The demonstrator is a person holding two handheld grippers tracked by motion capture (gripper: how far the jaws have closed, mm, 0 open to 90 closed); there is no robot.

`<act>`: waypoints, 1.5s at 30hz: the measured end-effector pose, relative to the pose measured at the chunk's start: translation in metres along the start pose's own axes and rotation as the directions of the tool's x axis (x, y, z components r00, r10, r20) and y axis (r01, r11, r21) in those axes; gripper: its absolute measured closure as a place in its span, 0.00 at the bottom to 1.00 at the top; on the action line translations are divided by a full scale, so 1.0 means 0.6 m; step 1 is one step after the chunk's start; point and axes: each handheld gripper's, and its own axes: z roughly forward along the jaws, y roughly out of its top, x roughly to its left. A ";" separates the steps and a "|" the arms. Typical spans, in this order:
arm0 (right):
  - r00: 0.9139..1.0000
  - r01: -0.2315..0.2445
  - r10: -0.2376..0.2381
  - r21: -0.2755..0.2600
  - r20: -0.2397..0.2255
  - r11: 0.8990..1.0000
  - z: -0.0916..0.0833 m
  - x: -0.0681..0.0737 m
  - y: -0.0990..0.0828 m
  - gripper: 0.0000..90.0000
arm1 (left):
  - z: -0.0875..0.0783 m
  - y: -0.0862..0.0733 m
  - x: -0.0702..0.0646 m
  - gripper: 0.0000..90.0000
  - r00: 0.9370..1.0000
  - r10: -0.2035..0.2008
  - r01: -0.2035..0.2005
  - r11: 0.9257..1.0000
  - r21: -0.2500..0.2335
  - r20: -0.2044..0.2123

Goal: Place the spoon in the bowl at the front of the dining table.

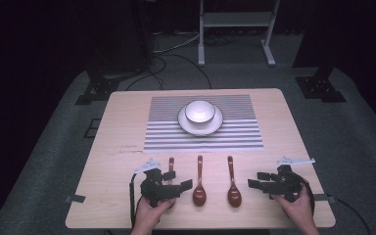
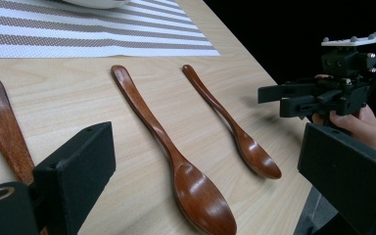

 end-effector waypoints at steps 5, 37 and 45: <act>1.000 -0.021 0.021 -0.013 0.010 1.000 -0.002 -0.005 0.001 0.33 | 0.001 -0.001 -0.001 0.07 1.000 -0.004 0.004 1.000 0.003 0.008; 1.000 -0.028 0.028 -0.010 0.007 1.000 0.005 0.000 0.004 0.33 | 0.049 -0.034 -0.051 0.07 0.992 0.012 -0.030 0.990 0.139 0.127; 1.000 -0.027 0.028 -0.004 0.003 1.000 0.006 0.001 0.004 0.33 | 0.061 -0.044 -0.057 0.07 0.989 0.001 -0.028 0.983 0.181 0.150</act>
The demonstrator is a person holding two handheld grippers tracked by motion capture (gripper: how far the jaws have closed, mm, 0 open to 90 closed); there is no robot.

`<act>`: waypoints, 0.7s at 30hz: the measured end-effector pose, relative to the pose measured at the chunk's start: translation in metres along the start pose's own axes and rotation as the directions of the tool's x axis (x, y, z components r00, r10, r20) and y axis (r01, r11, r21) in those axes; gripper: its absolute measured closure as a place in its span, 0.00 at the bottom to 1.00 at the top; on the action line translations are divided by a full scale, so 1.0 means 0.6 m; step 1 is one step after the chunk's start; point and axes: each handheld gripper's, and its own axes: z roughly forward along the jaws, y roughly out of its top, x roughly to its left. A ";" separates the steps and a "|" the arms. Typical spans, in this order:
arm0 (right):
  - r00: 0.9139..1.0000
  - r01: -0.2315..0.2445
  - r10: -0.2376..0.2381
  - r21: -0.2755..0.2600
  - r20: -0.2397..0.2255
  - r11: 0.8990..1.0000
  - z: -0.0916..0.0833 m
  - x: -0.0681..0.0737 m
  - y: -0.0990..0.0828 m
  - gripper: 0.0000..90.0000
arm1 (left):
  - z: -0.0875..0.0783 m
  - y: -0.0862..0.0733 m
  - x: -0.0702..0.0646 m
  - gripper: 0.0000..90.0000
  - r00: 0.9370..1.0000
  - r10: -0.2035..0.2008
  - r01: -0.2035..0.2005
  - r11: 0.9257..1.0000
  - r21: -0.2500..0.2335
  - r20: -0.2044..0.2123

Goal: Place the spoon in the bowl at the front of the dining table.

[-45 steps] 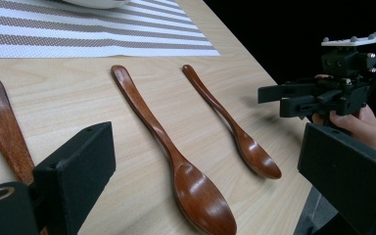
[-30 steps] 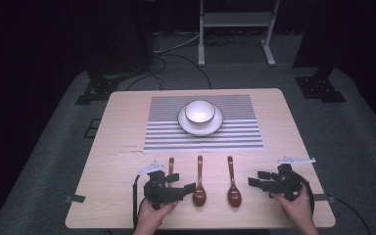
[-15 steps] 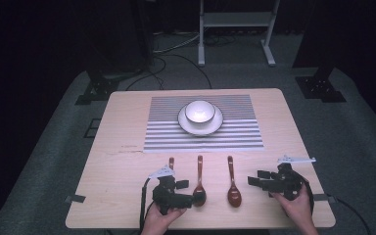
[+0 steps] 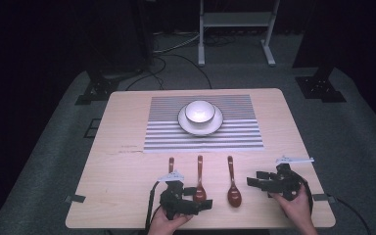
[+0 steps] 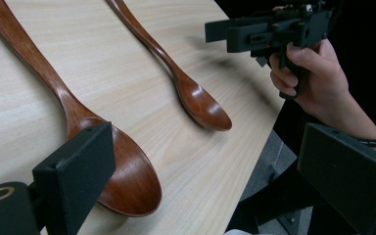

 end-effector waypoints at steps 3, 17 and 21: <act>1.000 0.000 0.000 0.001 -0.003 1.000 0.001 0.000 0.000 0.33 | 0.003 -0.002 -0.002 0.07 1.000 0.004 -0.004 1.000 0.009 0.006; 0.999 -0.011 0.011 0.005 -0.041 1.000 0.005 0.003 0.002 0.33 | 0.031 -0.019 0.000 0.07 1.000 -0.014 0.014 0.993 0.118 0.000; 0.998 -0.020 0.020 0.001 -0.052 1.000 0.004 0.006 0.007 0.33 | 0.031 -0.020 0.003 0.07 1.000 -0.022 0.020 0.994 0.108 0.016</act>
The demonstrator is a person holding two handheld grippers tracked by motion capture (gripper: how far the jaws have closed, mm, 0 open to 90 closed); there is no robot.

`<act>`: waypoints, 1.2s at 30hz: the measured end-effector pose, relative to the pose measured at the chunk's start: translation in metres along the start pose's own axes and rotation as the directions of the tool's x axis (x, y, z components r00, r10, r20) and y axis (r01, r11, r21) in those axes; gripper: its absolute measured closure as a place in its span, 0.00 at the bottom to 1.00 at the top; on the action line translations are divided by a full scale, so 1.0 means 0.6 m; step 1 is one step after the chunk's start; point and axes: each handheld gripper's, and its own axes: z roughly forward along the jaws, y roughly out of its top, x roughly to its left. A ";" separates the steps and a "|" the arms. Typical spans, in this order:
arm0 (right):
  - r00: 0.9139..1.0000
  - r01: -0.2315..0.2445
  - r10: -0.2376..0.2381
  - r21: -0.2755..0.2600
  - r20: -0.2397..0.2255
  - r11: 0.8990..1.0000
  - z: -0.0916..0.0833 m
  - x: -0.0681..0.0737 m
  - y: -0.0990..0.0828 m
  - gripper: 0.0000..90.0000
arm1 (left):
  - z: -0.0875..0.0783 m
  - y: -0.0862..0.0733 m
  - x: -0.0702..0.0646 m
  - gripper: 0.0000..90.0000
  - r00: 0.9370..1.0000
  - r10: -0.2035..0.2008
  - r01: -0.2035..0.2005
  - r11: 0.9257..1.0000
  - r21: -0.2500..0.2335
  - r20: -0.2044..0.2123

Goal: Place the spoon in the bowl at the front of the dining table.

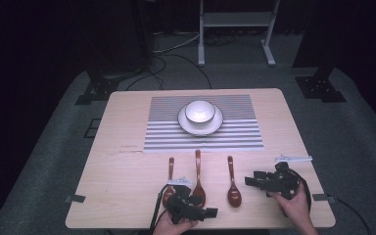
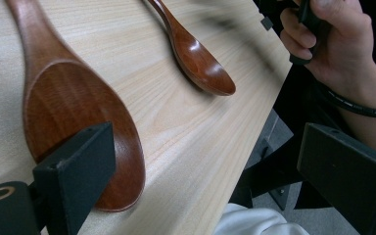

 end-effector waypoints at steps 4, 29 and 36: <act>1.000 0.013 -0.013 -0.001 -0.008 1.000 0.000 0.006 0.013 0.33 | -0.001 -0.001 0.002 0.07 1.000 -0.006 0.006 1.000 -0.004 0.002; 0.997 0.079 -0.074 0.142 -0.035 0.987 0.083 0.064 0.108 0.31 | -0.002 0.000 0.005 0.07 1.000 0.004 -0.004 1.000 -0.004 0.009; 0.996 0.089 -0.083 0.156 -0.042 0.984 0.106 0.075 0.128 0.31 | -0.002 0.000 0.006 0.07 1.000 0.001 0.000 1.000 -0.005 0.013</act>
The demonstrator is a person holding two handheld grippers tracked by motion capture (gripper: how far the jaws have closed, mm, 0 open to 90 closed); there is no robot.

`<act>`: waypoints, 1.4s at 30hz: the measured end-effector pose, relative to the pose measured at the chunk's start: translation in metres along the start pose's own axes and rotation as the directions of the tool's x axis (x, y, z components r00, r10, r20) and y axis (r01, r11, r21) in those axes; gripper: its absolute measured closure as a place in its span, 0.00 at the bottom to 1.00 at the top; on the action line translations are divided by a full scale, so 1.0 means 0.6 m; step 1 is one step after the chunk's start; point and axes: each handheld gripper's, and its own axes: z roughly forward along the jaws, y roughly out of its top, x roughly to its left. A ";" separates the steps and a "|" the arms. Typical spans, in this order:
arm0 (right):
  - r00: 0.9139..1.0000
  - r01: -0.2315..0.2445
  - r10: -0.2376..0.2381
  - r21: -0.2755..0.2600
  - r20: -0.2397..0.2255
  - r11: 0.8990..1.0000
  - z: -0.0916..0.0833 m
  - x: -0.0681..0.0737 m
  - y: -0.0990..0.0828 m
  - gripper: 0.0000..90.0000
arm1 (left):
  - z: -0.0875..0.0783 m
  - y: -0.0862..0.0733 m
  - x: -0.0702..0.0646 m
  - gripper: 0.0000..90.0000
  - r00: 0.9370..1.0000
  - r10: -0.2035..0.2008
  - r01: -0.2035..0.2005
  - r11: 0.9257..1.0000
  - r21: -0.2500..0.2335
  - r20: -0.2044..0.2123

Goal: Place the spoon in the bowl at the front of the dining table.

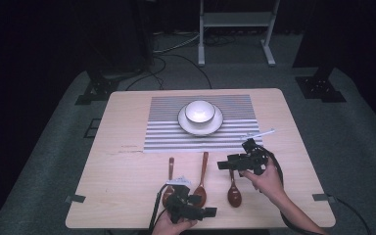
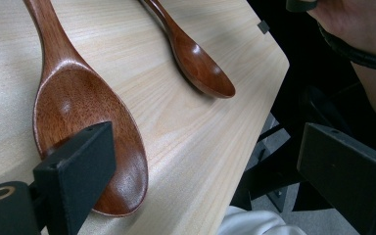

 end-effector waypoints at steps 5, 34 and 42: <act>1.000 0.012 -0.012 0.010 0.009 1.000 0.019 0.002 0.015 0.31 | 0.000 0.000 0.000 0.07 1.000 0.000 0.000 1.000 -0.002 0.001; 1.000 0.020 -0.021 0.091 0.011 0.996 0.104 0.001 0.051 0.41 | 0.000 0.000 0.002 0.07 1.000 -0.001 0.001 1.000 -0.002 0.008; 0.999 0.012 -0.018 0.112 0.047 0.994 0.121 -0.002 0.054 0.56 | -0.001 0.001 0.003 0.07 1.000 -0.001 0.001 1.000 0.000 0.010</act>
